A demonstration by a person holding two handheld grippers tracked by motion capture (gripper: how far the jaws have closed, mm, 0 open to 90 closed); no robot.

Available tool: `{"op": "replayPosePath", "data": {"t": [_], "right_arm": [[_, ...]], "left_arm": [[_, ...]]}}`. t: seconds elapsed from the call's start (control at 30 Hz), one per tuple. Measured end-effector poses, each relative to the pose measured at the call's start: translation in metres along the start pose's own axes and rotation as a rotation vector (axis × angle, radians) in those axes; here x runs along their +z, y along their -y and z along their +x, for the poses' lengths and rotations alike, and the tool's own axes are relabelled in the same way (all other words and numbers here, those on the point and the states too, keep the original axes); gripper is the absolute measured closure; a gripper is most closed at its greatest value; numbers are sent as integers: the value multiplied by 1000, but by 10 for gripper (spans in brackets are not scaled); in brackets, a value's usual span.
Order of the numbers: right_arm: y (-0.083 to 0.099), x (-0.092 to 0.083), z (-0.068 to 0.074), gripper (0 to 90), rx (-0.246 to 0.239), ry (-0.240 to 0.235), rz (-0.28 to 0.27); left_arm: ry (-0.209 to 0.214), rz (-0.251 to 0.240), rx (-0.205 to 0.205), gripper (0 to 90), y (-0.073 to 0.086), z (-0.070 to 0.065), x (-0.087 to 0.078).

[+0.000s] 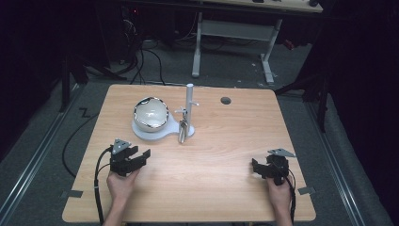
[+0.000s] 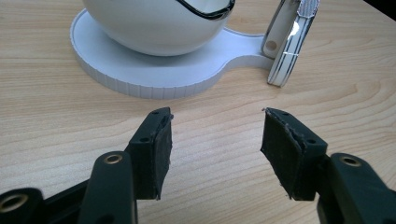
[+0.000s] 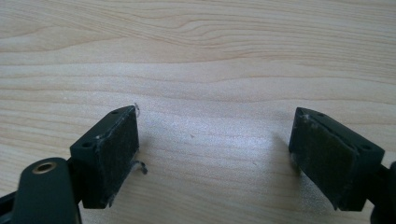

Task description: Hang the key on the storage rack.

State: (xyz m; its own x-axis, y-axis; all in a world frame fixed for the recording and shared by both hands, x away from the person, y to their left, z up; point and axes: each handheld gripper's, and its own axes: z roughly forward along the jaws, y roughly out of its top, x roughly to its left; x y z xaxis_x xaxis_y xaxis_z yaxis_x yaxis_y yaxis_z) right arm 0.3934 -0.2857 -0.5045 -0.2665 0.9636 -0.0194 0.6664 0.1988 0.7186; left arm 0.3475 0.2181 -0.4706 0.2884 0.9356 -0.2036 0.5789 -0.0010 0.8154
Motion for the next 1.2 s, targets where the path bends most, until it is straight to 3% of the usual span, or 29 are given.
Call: {"op": "replayPosePath", "data": {"t": [0.77,1.2], "right_arm": [[0,0,0,161,-1,0,0],[0,0,0,161,-1,0,-1]], "left_arm": [[-29,58,2,432,12,2,13],[-48,100,29,426,16,-1,24]]}}
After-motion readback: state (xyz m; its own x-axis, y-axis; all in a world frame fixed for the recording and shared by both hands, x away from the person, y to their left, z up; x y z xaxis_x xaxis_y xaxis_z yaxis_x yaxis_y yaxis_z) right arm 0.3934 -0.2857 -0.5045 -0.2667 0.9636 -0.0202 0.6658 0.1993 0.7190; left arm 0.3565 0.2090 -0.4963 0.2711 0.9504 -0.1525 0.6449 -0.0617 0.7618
